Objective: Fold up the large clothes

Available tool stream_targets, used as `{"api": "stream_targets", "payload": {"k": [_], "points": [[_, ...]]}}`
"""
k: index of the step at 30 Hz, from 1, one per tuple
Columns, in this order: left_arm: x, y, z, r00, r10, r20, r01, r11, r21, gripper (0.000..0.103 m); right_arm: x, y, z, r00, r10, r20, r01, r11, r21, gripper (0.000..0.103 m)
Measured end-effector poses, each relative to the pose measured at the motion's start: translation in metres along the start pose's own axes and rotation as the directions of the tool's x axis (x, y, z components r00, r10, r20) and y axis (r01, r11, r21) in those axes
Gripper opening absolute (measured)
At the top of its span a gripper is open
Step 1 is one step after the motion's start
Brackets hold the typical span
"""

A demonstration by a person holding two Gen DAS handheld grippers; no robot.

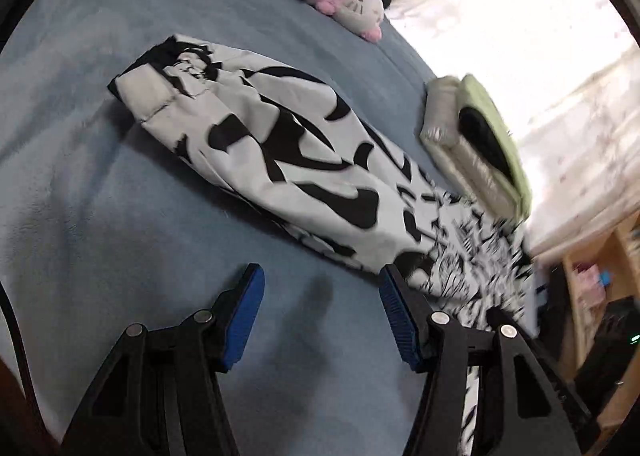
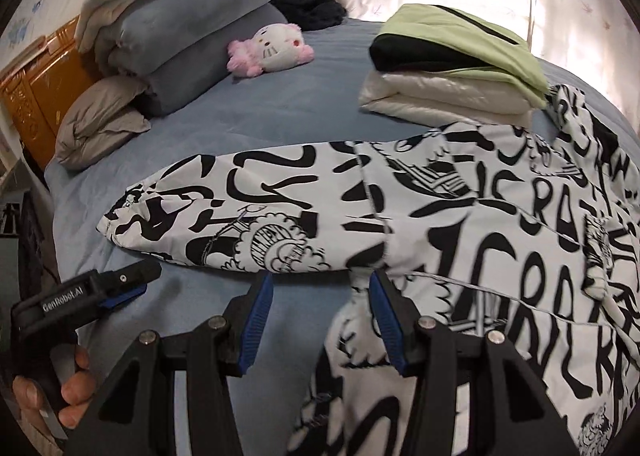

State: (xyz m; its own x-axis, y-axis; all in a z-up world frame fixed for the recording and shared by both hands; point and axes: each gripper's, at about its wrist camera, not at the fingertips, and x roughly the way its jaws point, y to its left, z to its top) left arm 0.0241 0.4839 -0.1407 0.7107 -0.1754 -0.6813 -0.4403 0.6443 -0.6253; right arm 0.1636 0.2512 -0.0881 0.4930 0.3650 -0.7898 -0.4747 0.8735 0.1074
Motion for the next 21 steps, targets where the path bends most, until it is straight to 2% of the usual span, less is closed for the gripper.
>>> {"api": "stream_targets", "payload": {"k": [4, 10, 13, 16, 17, 18, 19, 20, 21], "points": [[0.000, 0.017, 0.010, 0.997, -0.070, 0.029, 0.072, 0.996, -0.059, 0.058, 0.009, 0.010, 0.004, 1.000, -0.002, -0.001, 0.002, 1.000, -0.022, 0.050], [0.008, 0.041, 0.028, 0.987, -0.146, 0.072, 0.157, 0.972, -0.172, 0.058, 0.021, 0.017, 0.007, 1.000, 0.001, -0.008, -0.001, 0.999, -0.037, 0.050], [0.011, 0.049, 0.039, 0.985, -0.144, 0.095, 0.161, 0.965, -0.209, 0.058, 0.026, 0.019, 0.005, 1.000, 0.001, -0.016, -0.002, 0.999, -0.042, 0.050], [0.018, 0.053, 0.048, 0.989, -0.089, 0.117, 0.115, 0.966, -0.233, 0.058, 0.029, 0.017, 0.003, 1.000, 0.005, -0.022, -0.006, 0.999, -0.036, 0.050], [0.020, 0.054, 0.049, 0.991, -0.071, 0.115, 0.097, 0.967, -0.237, 0.051, 0.030, 0.016, 0.003, 1.000, 0.006, -0.024, -0.007, 0.999, -0.031, 0.050], [0.021, 0.056, 0.051, 0.992, -0.052, 0.113, 0.078, 0.968, -0.238, 0.039, 0.030, 0.014, 0.003, 1.000, 0.008, -0.025, -0.008, 1.000, -0.024, 0.050], [0.023, 0.054, 0.051, 0.994, -0.009, 0.109, 0.034, 0.972, -0.234, 0.031, 0.030, 0.012, 0.003, 1.000, 0.011, -0.023, -0.011, 1.000, -0.016, 0.050], [0.024, 0.052, 0.052, 0.994, 0.026, 0.104, -0.001, 0.973, -0.230, 0.018, 0.030, 0.010, 0.003, 1.000, 0.013, -0.022, -0.013, 1.000, -0.008, 0.050], [0.023, 0.051, 0.053, 0.994, 0.043, 0.105, -0.018, 0.974, -0.224, 0.012, 0.029, 0.008, 0.003, 1.000, 0.014, -0.020, -0.014, 1.000, -0.001, 0.050]]}}
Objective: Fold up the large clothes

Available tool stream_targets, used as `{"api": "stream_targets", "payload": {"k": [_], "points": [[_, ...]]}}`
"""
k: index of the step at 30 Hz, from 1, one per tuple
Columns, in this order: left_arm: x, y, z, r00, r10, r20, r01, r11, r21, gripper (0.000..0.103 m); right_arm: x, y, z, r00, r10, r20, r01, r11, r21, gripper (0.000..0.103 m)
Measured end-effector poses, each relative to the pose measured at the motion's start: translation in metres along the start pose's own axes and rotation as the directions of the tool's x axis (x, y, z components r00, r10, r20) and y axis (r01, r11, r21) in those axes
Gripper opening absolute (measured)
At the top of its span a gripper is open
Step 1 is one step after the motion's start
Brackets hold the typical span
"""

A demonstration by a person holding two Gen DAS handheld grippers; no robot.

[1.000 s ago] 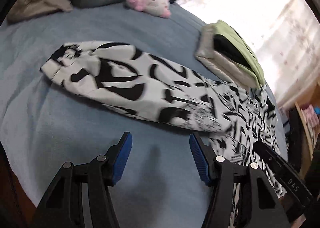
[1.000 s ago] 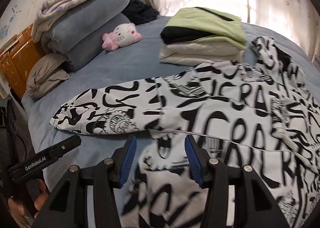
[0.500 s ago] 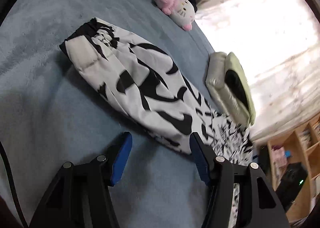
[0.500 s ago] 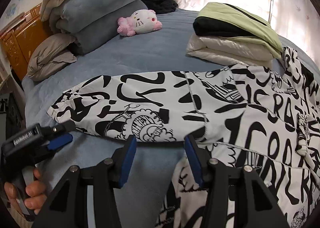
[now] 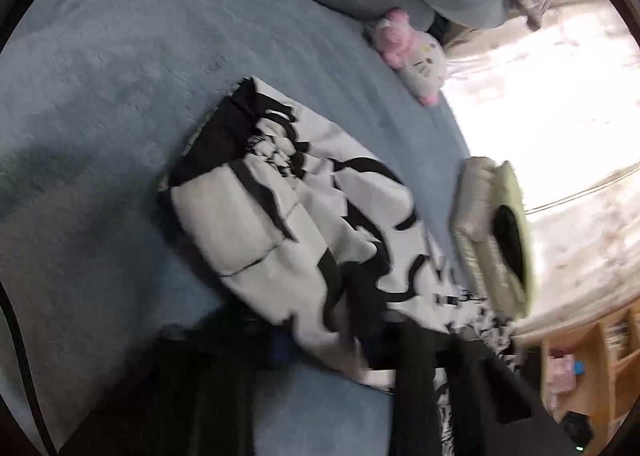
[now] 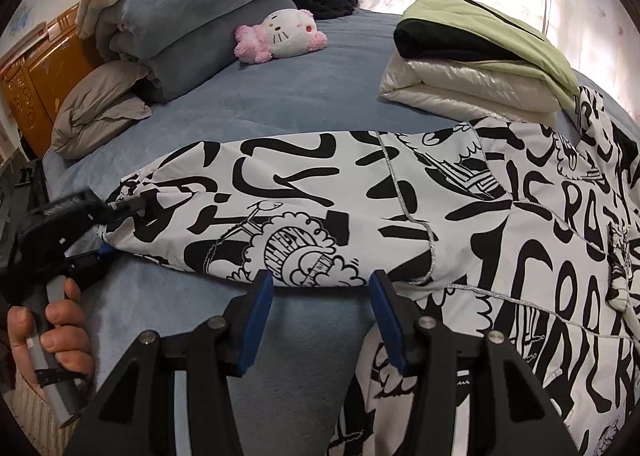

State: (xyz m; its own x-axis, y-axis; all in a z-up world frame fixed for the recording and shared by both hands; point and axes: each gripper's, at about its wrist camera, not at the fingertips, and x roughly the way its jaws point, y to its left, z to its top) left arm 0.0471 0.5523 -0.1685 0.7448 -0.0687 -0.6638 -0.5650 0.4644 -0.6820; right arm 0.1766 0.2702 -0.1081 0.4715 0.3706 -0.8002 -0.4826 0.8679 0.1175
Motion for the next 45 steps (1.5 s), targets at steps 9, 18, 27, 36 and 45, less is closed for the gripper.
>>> {"api": "stream_targets", "payload": {"k": [9, 18, 27, 36, 45], "points": [[-0.070, -0.109, -0.022, 0.976, 0.061, 0.209, -0.132, 0.930, 0.343, 0.007, -0.048, -0.037, -0.004, 0.997, 0.042, 0.065, -0.049, 0.992, 0.113, 0.050], [-0.138, -0.275, -0.092, 0.967, -0.093, 0.238, -0.089, 0.748, 0.657, 0.007, -0.134, -0.121, -0.044, 0.986, 0.013, 0.165, -0.061, 0.957, 0.284, 0.050], [-0.122, -0.407, -0.218, 0.980, -0.192, 0.047, 0.074, 0.576, 0.814, 0.007, -0.210, -0.234, -0.113, 0.970, -0.102, 0.222, -0.017, 0.878, 0.479, 0.050], [-0.007, -0.454, -0.385, 0.990, 0.002, -0.144, 0.133, 0.372, 0.919, 0.012, -0.243, -0.323, -0.179, 0.958, -0.189, 0.214, 0.007, 0.764, 0.645, 0.050], [0.048, -0.405, -0.452, 0.936, 0.213, -0.281, 0.208, 0.309, 0.928, 0.048, -0.243, -0.360, -0.211, 0.967, -0.173, 0.189, -0.013, 0.701, 0.713, 0.051]]}}
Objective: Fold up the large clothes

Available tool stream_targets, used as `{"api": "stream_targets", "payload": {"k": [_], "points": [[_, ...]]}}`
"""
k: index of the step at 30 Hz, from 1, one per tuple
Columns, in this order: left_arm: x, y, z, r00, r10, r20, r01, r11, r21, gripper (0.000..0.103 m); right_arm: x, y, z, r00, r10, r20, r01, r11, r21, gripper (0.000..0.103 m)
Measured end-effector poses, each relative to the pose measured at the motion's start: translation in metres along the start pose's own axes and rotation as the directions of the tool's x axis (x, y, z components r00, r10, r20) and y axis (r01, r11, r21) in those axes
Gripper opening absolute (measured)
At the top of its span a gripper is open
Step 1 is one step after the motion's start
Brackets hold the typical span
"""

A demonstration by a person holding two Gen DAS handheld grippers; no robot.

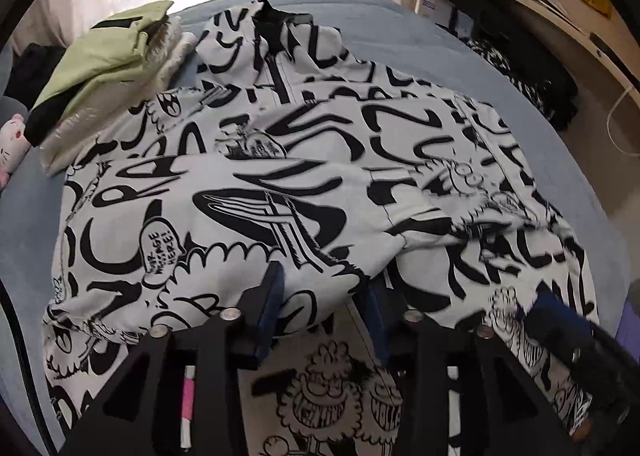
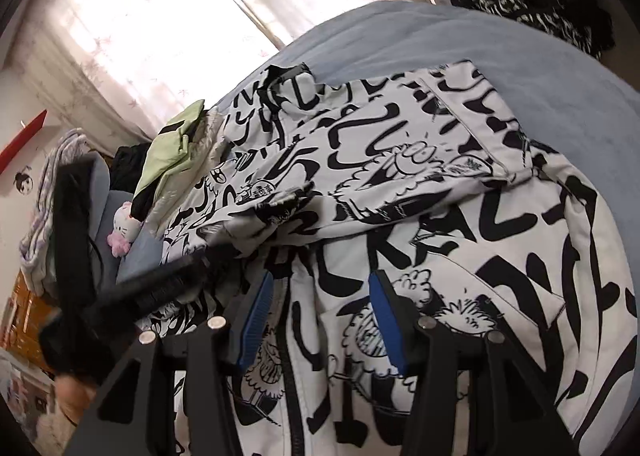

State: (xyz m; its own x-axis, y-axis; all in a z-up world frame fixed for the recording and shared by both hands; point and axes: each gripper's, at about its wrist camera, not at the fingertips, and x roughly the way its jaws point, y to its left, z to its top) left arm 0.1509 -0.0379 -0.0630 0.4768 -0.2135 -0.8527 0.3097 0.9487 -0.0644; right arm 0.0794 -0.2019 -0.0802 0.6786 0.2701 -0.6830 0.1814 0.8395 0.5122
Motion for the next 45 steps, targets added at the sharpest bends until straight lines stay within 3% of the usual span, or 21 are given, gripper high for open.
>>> {"api": "stream_targets", "payload": {"k": [1, 3, 4, 10, 14, 16, 19, 21, 27, 28, 29, 30, 32, 34, 38, 42, 45], "points": [[-0.004, 0.002, -0.006, 1.000, -0.023, 0.009, 0.023, 1.000, 0.002, 0.056, 0.002, -0.002, 0.001, 1.000, 0.005, -0.007, -0.005, 1.000, 0.009, 0.054], [-0.015, 0.006, -0.011, 0.999, -0.029, 0.041, 0.029, 1.000, -0.005, 0.086, 0.005, -0.002, 0.001, 1.000, 0.012, -0.019, -0.012, 1.000, 0.016, 0.062], [-0.021, 0.009, -0.013, 0.998, -0.021, 0.060, 0.021, 1.000, -0.009, 0.088, 0.008, -0.001, 0.001, 0.999, 0.020, -0.026, -0.019, 1.000, 0.015, 0.063], [-0.054, 0.029, -0.015, 0.993, 0.009, 0.120, -0.005, 0.999, -0.032, 0.088, 0.028, 0.012, 0.009, 0.995, 0.062, -0.083, -0.062, 0.998, 0.003, 0.064], [-0.067, 0.072, -0.021, 0.991, 0.064, 0.114, -0.049, 0.990, -0.134, 0.088, 0.042, 0.022, 0.026, 0.994, 0.060, -0.094, -0.062, 0.998, -0.018, 0.064], [-0.069, 0.094, -0.023, 0.993, 0.069, 0.099, -0.046, 0.976, -0.211, 0.088, 0.052, 0.024, 0.035, 0.994, 0.052, -0.100, -0.055, 0.998, -0.023, 0.064], [-0.076, 0.142, -0.028, 0.994, 0.048, 0.096, -0.007, 0.923, -0.384, 0.088, 0.075, 0.027, 0.047, 0.992, 0.036, -0.121, -0.040, 0.999, -0.032, 0.063], [-0.078, 0.165, -0.031, 0.992, 0.063, 0.111, -0.006, 0.892, -0.452, 0.088, 0.094, 0.027, 0.054, 0.989, 0.023, -0.146, -0.028, 0.999, -0.035, 0.063], [-0.059, 0.205, -0.034, 0.987, 0.127, 0.094, -0.060, 0.852, -0.520, 0.088, 0.147, 0.025, 0.056, 0.972, -0.014, -0.234, 0.004, 0.999, -0.043, 0.063], [-0.052, 0.211, -0.035, 0.988, 0.133, 0.082, -0.070, 0.847, -0.527, 0.088, 0.150, 0.028, 0.054, 0.972, -0.012, -0.235, -0.001, 0.998, -0.055, 0.059], [-0.047, 0.214, -0.035, 0.988, 0.138, 0.074, -0.078, 0.844, -0.531, 0.088, 0.151, 0.033, 0.053, 0.971, -0.002, -0.239, -0.017, 0.997, -0.077, 0.039], [-0.042, 0.216, -0.036, 0.988, 0.141, 0.068, -0.084, 0.842, -0.533, 0.088, 0.152, 0.042, 0.052, 0.968, 0.003, -0.252, -0.034, 0.993, -0.115, 0.031], [-0.033, 0.219, -0.036, 0.988, 0.145, 0.060, -0.090, 0.837, -0.540, 0.088, 0.138, 0.068, 0.060, 0.983, -0.011, -0.186, -0.035, 0.970, -0.242, 0.021], [-0.029, 0.216, -0.034, 0.988, 0.143, 0.065, -0.085, 0.835, -0.544, 0.088, 0.116, 0.088, 0.073, 0.994, 0.051, -0.095, -0.079, 0.944, -0.319, 0.019], [-0.022, 0.204, -0.022, 0.982, 0.151, 0.112, -0.071, 0.850, -0.522, 0.088, 0.088, 0.113, 0.102, 0.992, 0.090, 0.084, -0.048, 0.911, -0.409, 0.018], [-0.008, 0.194, -0.010, 0.970, 0.198, 0.141, -0.104, 0.863, -0.494, 0.088, 0.120, 0.107, 0.123, 0.994, 0.011, 0.106, 0.034, 0.911, -0.410, 0.018], [0.018, 0.195, -0.002, 0.961, 0.252, 0.115, -0.167, 0.858, -0.486, 0.088, 0.164, 0.088, 0.122, 0.990, -0.121, 0.069, 0.139, 0.901, -0.411, 0.021]]}}
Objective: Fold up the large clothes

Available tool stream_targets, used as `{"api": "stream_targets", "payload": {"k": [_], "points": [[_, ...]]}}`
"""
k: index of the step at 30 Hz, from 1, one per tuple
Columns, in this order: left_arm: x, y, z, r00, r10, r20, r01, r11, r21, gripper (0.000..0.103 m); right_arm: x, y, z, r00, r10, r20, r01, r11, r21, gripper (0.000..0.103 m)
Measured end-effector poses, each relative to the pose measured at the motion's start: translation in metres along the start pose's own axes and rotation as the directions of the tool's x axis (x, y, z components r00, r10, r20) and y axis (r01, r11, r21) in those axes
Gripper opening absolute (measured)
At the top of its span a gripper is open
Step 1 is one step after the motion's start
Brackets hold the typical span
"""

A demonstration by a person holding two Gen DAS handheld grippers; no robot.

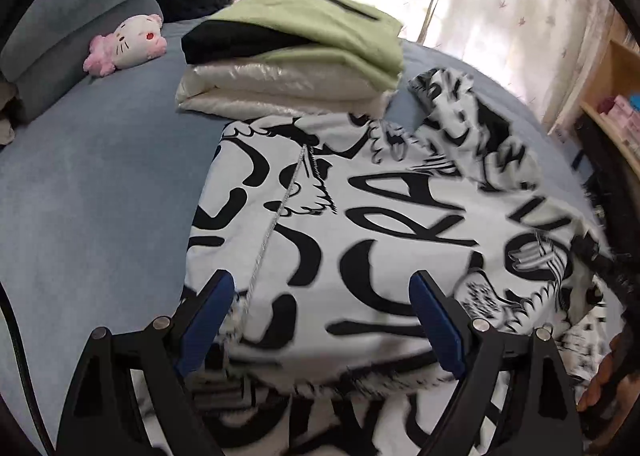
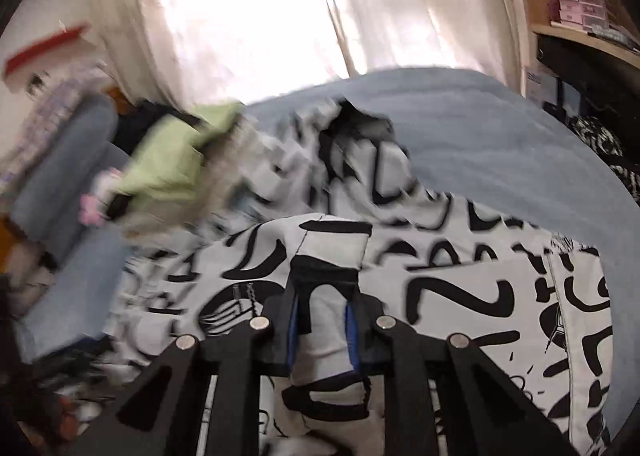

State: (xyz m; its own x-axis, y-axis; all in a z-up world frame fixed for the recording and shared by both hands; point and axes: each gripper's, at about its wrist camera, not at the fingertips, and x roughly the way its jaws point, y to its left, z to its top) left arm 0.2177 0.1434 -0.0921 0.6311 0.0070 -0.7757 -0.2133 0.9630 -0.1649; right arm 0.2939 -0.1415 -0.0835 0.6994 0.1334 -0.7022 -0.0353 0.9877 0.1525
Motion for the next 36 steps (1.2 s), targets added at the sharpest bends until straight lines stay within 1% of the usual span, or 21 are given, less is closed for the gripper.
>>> {"api": "stream_targets", "payload": {"k": [1, 2, 3, 4, 5, 6, 7, 10, 11, 13, 15, 18, 21, 23, 25, 28, 30, 32, 34, 35, 36], "points": [[0.011, -0.001, -0.001, 1.000, 0.030, -0.007, -0.029, 1.000, 0.010, 0.088, 0.021, -0.006, -0.007, 0.997, -0.041, -0.066, 0.042, 0.999, 0.006, 0.025], [0.027, -0.002, -0.002, 0.997, 0.074, -0.033, -0.073, 0.997, 0.030, 0.088, 0.037, -0.013, -0.015, 0.990, -0.059, -0.128, 0.063, 0.998, 0.025, 0.028], [0.038, -0.001, -0.003, 0.994, 0.102, -0.050, -0.100, 0.994, 0.046, 0.087, 0.045, -0.019, -0.021, 0.985, -0.052, -0.167, 0.061, 0.997, 0.053, 0.030], [0.047, 0.000, -0.005, 0.990, 0.126, -0.058, -0.122, 0.990, 0.066, 0.087, 0.046, -0.025, -0.023, 0.983, -0.035, -0.178, 0.051, 0.995, 0.086, 0.035], [0.052, 0.002, -0.007, 0.988, 0.143, -0.053, -0.138, 0.987, 0.087, 0.087, 0.042, -0.031, -0.025, 0.985, -0.012, -0.171, 0.034, 0.992, 0.125, 0.039], [0.054, 0.003, -0.008, 0.988, 0.150, -0.047, -0.145, 0.985, 0.098, 0.087, 0.037, -0.035, -0.025, 0.986, 0.005, -0.164, 0.020, 0.988, 0.152, 0.041], [0.053, 0.004, -0.008, 0.989, 0.143, -0.045, -0.138, 0.985, 0.102, 0.087, 0.032, -0.039, -0.026, 0.987, 0.012, -0.160, 0.015, 0.985, 0.170, 0.042], [0.051, 0.006, -0.007, 0.989, 0.145, -0.031, -0.140, 0.982, 0.129, 0.087, 0.016, -0.045, -0.028, 0.989, -0.005, -0.145, 0.030, 0.985, 0.170, 0.042], [0.050, 0.008, -0.007, 0.987, 0.156, -0.021, -0.151, 0.977, 0.152, 0.087, 0.011, -0.046, -0.030, 0.990, -0.005, -0.139, 0.029, 0.985, 0.169, 0.042], [0.050, 0.017, -0.005, 0.986, 0.165, -0.013, -0.160, 0.974, 0.160, 0.087, 0.001, -0.047, -0.032, 0.992, 0.005, -0.125, 0.017, 0.984, 0.180, 0.042], [0.050, 0.035, -0.003, 0.987, 0.162, -0.016, -0.158, 0.977, 0.140, 0.087, -0.008, -0.041, -0.034, 0.994, 0.022, -0.105, -0.002, 0.983, 0.186, 0.042], [0.051, 0.061, 0.002, 0.988, 0.156, -0.021, -0.154, 0.984, 0.085, 0.087, -0.011, -0.026, -0.036, 0.995, 0.050, -0.087, -0.035, 0.987, 0.158, 0.042], [0.054, 0.083, 0.005, 0.989, 0.146, -0.028, -0.145, 0.988, 0.050, 0.088, 0.000, -0.008, -0.042, 0.991, 0.043, -0.127, -0.029, 0.993, 0.111, 0.042], [0.053, 0.089, 0.006, 0.986, 0.167, -0.008, -0.166, 0.984, 0.060, 0.087, 0.004, 0.000, -0.046, 0.989, 0.050, -0.141, -0.036, 0.995, 0.097, 0.042], [0.052, 0.092, 0.006, 0.982, 0.186, 0.015, -0.187, 0.980, 0.071, 0.088, 0.005, 0.008, -0.048, 0.989, 0.048, -0.136, -0.038, 0.996, 0.075, 0.042], [0.055, 0.094, 0.005, 0.984, 0.179, 0.004, -0.178, 0.982, 0.060, 0.088, 0.014, 0.018, -0.050, 0.988, 0.012, -0.155, -0.008, 1.000, 0.027, 0.042], [0.056, 0.091, 0.005, 0.981, 0.193, 0.003, -0.193, 0.979, 0.071, 0.088, 0.022, 0.020, -0.053, 0.983, -0.014, -0.185, 0.015, 1.000, 0.002, 0.043], [0.052, 0.087, 0.007, 0.976, 0.217, 0.008, -0.217, 0.972, 0.089, 0.088, 0.022, 0.021, -0.053, 0.982, -0.023, -0.188, 0.023, 1.000, -0.001, 0.043], [0.043, 0.079, 0.008, 0.970, 0.243, 0.013, -0.243, 0.964, 0.105, 0.087, 0.015, 0.021, -0.049, 0.983, -0.027, -0.184, 0.028, 1.000, 0.003, 0.043], [0.033, 0.073, 0.010, 0.969, 0.245, 0.029, -0.247, 0.963, 0.109, 0.087, 0.010, 0.021, -0.047, 0.985, -0.018, -0.172, 0.021, 1.000, 0.013, 0.043], [0.023, 0.068, 0.011, 0.972, 0.232, 0.048, -0.236, 0.966, 0.105, 0.087, 0.005, 0.022, -0.046, 0.987, -0.010, -0.161, 0.013, 1.000, 0.020, 0.043]]}}
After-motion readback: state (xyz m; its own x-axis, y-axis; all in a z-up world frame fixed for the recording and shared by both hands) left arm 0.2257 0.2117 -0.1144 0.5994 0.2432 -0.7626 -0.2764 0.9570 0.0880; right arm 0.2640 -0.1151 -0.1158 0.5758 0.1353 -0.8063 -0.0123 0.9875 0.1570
